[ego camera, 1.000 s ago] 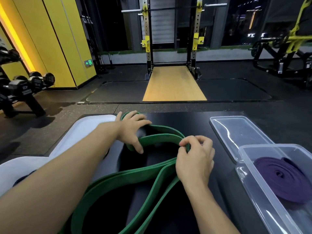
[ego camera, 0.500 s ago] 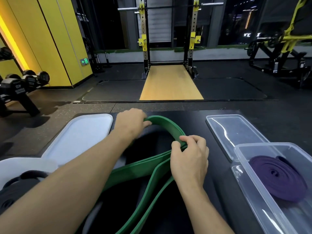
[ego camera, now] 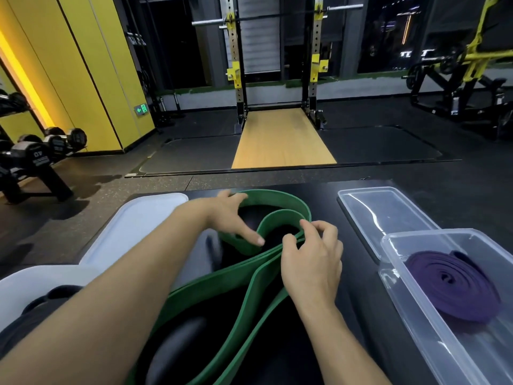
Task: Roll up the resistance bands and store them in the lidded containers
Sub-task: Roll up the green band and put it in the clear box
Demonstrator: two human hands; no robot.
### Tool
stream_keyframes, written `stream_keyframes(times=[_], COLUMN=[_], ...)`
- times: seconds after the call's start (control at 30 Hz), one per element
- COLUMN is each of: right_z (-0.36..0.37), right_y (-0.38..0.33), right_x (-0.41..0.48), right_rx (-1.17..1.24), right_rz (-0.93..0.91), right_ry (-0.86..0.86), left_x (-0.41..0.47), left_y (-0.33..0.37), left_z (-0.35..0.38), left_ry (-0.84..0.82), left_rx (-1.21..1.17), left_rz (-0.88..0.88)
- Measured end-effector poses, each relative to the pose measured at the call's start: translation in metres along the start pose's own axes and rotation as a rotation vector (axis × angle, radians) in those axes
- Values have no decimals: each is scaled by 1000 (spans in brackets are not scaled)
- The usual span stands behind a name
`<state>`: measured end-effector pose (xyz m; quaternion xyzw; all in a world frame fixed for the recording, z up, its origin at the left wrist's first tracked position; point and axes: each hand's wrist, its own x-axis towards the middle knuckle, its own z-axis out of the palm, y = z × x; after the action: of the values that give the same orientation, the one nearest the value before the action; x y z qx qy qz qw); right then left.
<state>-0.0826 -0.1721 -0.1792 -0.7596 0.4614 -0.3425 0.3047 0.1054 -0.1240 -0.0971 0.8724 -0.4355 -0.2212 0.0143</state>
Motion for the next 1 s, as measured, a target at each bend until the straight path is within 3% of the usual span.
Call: stream_keyframes(times=[0.1, 0.17, 0.23, 0.37, 0.43, 0.53, 0.73, 0.87, 1.0], right_z=[-1, -1, -2, -2, -2, -1, -2, -3, -6], right_y=[-1, 0, 0, -1, -1, 0, 1, 0, -1], right_x=[-1, -1, -1, 0, 0, 0, 0, -2, -2], right_rx=[12, 18, 34, 54, 58, 61, 71, 111, 173], right_rz=[-5, -5, 1, 6, 5, 3, 25, 25, 50], right_ry=[-7, -8, -10, -16, -14, -15, -27, -24, 19], left_x=[-18, -24, -17, 3, 6, 0, -47, -107, -161], left_y=[-11, -15, -23, -37, -41, -43, -31, -15, -9], left_z=[-3, -1, 3, 29, 46, 56, 34, 40, 65], left_ry=[-188, -217, -56, 496, 620, 589, 449, 271, 377], left_rx=[24, 38, 22, -67, -113, -289, -249, -308, -274], left_rz=[-15, -7, 17, -111, -125, -18, -126, -47, -26])
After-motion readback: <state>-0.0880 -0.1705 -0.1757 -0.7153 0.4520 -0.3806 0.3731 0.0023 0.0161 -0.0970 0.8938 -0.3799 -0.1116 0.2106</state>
